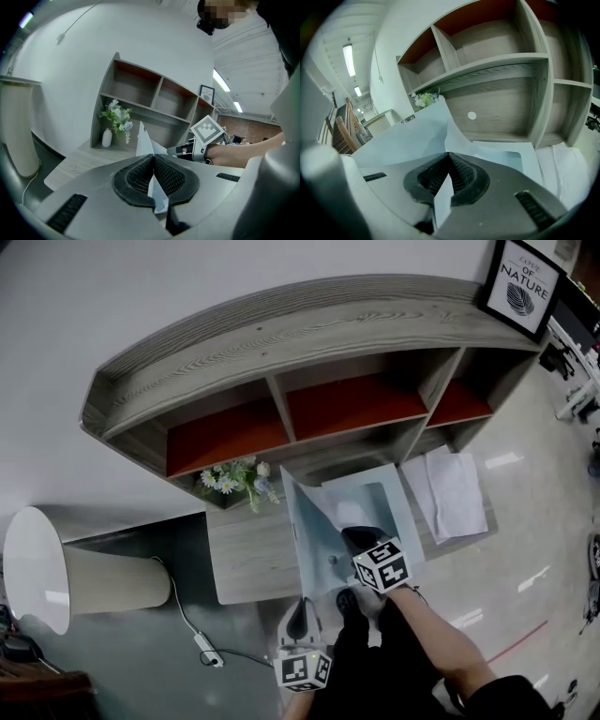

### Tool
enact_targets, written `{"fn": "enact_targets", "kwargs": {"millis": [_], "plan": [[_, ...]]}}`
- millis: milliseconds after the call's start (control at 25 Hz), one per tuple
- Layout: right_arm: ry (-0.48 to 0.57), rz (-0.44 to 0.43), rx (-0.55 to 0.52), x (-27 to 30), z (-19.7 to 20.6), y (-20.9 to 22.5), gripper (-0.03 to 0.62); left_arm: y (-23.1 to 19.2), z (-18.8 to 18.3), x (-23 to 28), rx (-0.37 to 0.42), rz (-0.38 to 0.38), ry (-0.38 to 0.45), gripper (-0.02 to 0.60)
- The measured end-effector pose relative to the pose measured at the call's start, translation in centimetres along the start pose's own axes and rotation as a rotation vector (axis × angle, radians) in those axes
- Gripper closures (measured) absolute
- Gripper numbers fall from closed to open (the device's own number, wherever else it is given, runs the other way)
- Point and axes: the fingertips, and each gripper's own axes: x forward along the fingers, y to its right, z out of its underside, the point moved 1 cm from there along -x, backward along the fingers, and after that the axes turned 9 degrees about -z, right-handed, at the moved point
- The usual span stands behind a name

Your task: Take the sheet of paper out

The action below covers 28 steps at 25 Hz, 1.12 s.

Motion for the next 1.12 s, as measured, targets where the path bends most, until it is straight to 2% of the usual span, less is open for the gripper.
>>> {"fn": "enact_targets", "kwargs": {"millis": [760,1120], "plan": [[0.254,-0.054,0.056,-9.1,-6.4,-1.0,0.582,2.8,-0.4,0.6,0.079,0.034,0.012,0.565],[0.308,-0.052,0.052,-15.1,-6.1,-0.3,0.582,5.5,-0.5,1.0,0.112,0.034,0.005,0.565]]}}
